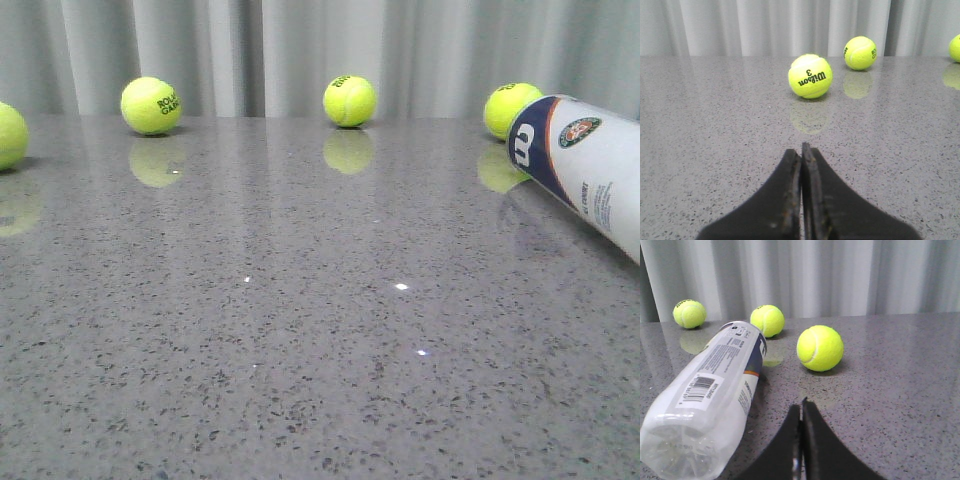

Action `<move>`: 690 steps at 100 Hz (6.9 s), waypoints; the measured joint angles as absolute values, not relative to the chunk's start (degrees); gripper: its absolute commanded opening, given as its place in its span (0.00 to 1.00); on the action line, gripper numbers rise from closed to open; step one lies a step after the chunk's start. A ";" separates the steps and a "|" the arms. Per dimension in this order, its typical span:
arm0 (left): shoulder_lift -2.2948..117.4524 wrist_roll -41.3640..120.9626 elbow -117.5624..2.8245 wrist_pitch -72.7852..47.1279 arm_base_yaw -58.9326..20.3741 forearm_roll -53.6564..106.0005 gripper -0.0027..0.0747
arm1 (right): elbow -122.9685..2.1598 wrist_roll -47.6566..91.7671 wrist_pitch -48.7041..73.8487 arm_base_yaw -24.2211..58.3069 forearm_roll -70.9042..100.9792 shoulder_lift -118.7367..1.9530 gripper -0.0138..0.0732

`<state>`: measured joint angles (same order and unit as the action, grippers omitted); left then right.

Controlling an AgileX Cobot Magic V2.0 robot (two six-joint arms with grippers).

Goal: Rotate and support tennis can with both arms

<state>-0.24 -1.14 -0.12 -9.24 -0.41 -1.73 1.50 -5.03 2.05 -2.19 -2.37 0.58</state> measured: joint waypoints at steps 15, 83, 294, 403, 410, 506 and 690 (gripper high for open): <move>-0.24 -1.14 -0.12 -9.24 -0.41 -1.73 0.01 | 1.50 -5.03 2.05 -2.19 -2.37 0.58 0.09; -0.24 -1.14 -0.12 -9.24 -0.41 -1.73 0.01 | 0.86 -5.15 3.58 -2.19 -2.37 0.58 0.09; -0.24 -1.14 -0.12 -9.24 -0.41 -1.73 0.01 | -64.86 -5.10 50.77 4.44 13.48 -86.34 0.86; -0.24 -1.14 -0.12 -9.24 -0.41 -1.73 0.01 | -78.25 49.52 55.28 26.90 10.96 -87.43 0.63; -0.24 -1.14 -0.12 -9.24 -0.41 -1.73 0.01 | -78.25 54.01 54.54 27.52 10.96 -87.55 0.63; -0.24 -1.14 -0.12 -9.24 -0.41 -1.73 0.01 | -78.25 58.32 52.41 29.10 10.36 -97.09 0.89; -0.24 -1.14 -0.12 -9.24 -0.41 -1.73 0.01 | -64.95 -13.66 46.73 23.21 0.37 -72.50 0.08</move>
<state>-0.24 -1.14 -0.12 -9.24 -0.41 -1.73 -64.95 -13.66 46.73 23.21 0.37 -72.50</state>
